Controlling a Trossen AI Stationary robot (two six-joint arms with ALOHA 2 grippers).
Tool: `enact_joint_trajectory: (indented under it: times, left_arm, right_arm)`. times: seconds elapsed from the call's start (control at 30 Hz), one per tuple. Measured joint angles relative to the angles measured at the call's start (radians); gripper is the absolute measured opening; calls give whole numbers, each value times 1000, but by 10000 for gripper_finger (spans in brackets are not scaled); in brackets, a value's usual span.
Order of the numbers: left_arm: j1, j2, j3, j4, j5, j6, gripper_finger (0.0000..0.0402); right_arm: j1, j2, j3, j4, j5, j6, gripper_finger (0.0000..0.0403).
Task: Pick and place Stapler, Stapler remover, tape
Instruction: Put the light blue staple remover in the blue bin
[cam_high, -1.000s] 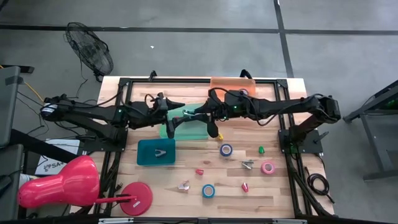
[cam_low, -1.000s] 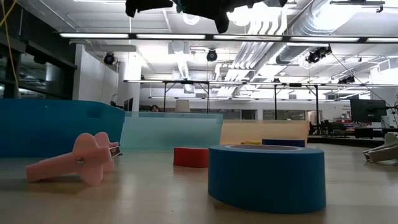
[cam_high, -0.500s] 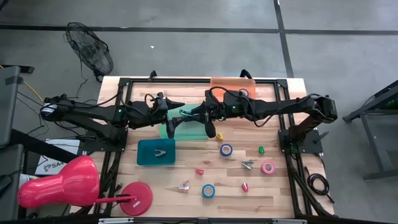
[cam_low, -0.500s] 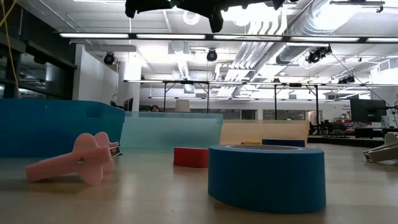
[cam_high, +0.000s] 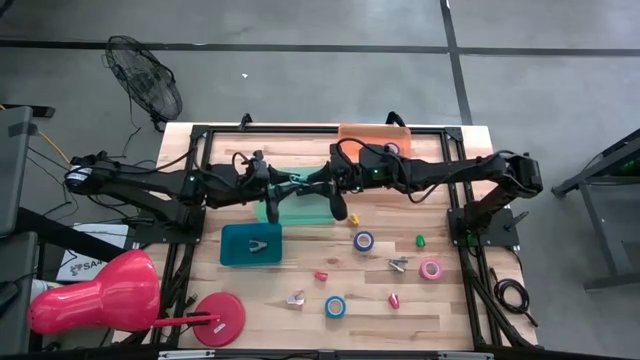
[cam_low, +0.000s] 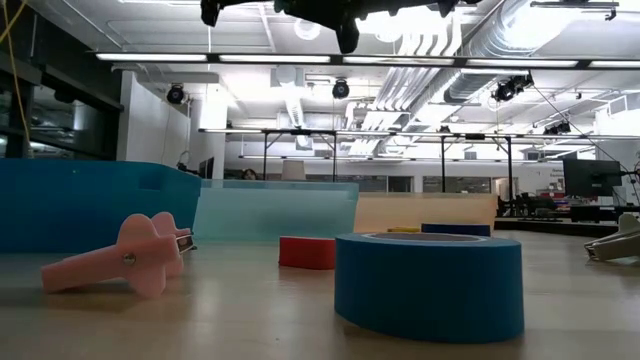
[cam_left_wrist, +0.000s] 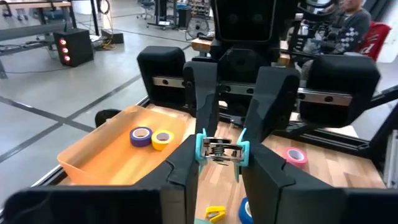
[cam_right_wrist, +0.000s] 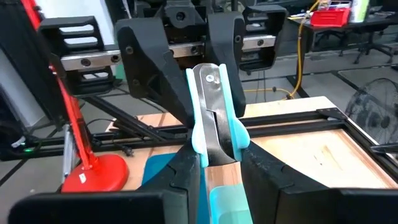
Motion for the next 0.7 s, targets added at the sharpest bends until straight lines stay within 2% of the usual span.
enact_joint_trajectory:
  times: [0.3, 0.53, 0.7]
  left_arm:
    - [1, 0, 0, -3, 9, 6, 87]
    - [1, 3, 0, -26, -23, 14, 86]
    - [1, 3, 0, -69, -57, 8, 86]
  right_arm:
    - [0, 0, 0, -5, -8, -3, 84]
    - [-2, 0, 0, -35, -21, 56, 140]
    - [0, -4, 0, -89, -33, 81, 162]
